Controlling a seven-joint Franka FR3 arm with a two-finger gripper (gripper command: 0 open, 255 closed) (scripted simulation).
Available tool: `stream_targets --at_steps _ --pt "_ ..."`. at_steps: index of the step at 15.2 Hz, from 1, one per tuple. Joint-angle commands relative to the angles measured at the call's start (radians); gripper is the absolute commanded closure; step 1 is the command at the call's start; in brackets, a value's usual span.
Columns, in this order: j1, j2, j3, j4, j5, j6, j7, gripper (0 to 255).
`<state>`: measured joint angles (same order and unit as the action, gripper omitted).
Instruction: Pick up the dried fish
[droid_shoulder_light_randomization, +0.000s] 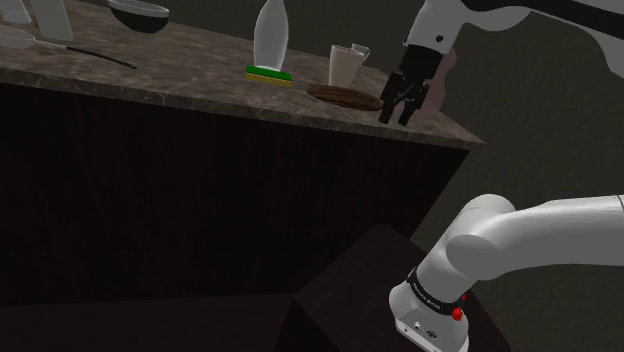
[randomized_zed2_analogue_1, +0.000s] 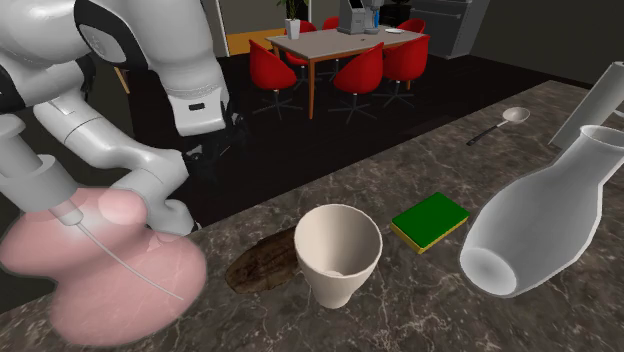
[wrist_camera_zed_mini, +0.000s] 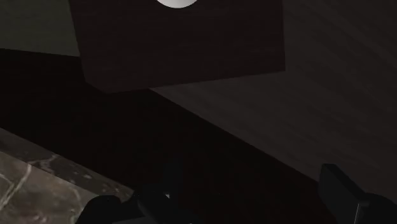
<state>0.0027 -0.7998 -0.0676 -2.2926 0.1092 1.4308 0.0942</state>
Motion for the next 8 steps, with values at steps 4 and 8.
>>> stream_targets --at_steps 4,8 --pt "0.026 0.089 -0.014 0.046 -0.061 0.069 -0.107 0" --pt "0.059 0.209 -0.027 0.119 -0.131 0.158 -0.239 0"
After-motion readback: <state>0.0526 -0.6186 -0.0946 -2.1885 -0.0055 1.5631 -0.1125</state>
